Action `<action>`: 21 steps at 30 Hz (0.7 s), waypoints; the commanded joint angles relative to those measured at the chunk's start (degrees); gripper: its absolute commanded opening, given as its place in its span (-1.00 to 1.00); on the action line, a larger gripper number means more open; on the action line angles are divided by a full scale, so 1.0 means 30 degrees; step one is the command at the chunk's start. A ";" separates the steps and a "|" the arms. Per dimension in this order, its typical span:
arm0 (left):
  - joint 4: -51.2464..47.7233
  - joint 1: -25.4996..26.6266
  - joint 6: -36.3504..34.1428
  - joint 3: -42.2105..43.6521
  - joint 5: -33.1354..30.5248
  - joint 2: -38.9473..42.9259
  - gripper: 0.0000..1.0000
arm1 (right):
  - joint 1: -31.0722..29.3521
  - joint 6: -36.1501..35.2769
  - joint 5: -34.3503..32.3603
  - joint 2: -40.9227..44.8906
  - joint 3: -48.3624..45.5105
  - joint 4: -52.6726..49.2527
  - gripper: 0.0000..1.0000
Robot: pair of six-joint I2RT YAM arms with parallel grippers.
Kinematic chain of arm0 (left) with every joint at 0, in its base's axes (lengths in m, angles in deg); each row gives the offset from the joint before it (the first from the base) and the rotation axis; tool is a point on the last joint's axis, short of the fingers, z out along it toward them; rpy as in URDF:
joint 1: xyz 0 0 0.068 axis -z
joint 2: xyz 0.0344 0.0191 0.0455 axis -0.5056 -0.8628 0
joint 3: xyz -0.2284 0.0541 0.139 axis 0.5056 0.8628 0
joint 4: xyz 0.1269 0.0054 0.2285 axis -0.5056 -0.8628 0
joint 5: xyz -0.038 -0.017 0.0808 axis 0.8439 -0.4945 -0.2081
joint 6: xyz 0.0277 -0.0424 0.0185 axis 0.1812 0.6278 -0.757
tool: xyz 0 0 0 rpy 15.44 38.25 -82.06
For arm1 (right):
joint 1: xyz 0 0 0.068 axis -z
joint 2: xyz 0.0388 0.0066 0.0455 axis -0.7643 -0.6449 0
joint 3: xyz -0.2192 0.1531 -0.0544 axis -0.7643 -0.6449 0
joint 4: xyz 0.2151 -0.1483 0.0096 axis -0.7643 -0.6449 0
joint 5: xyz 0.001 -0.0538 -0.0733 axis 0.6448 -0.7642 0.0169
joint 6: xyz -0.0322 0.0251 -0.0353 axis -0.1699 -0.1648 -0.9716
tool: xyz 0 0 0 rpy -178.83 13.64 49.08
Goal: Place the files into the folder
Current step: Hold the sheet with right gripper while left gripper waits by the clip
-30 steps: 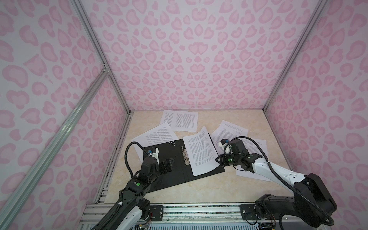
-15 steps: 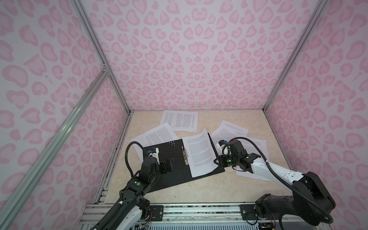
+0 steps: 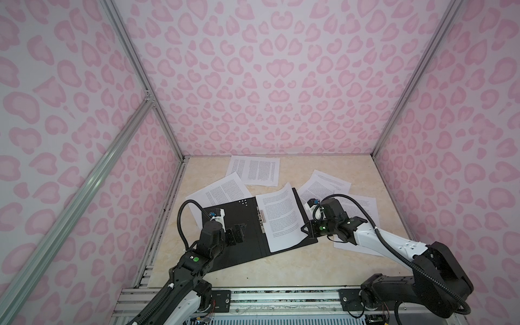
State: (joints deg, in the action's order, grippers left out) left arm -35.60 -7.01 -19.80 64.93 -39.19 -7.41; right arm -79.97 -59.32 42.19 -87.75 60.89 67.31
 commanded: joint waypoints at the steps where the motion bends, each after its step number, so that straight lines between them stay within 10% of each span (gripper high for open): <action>1: 0.0611 -0.0002 -0.0129 -0.0195 -0.0009 -0.0036 0.95 | -0.0081 -0.0115 0.0052 0.0018 0.0070 0.0326 -1.00; 21: 0.0570 -0.0010 -0.0151 -0.0195 -0.0086 -0.0036 0.95 | -0.0053 -0.0422 -0.0412 0.0367 0.0198 -0.0453 -1.00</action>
State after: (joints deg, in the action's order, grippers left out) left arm -35.62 -7.01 -19.80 64.93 -39.21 -7.63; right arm -80.10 -59.98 41.69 -86.88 61.28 66.70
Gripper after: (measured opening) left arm 0.975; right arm 0.047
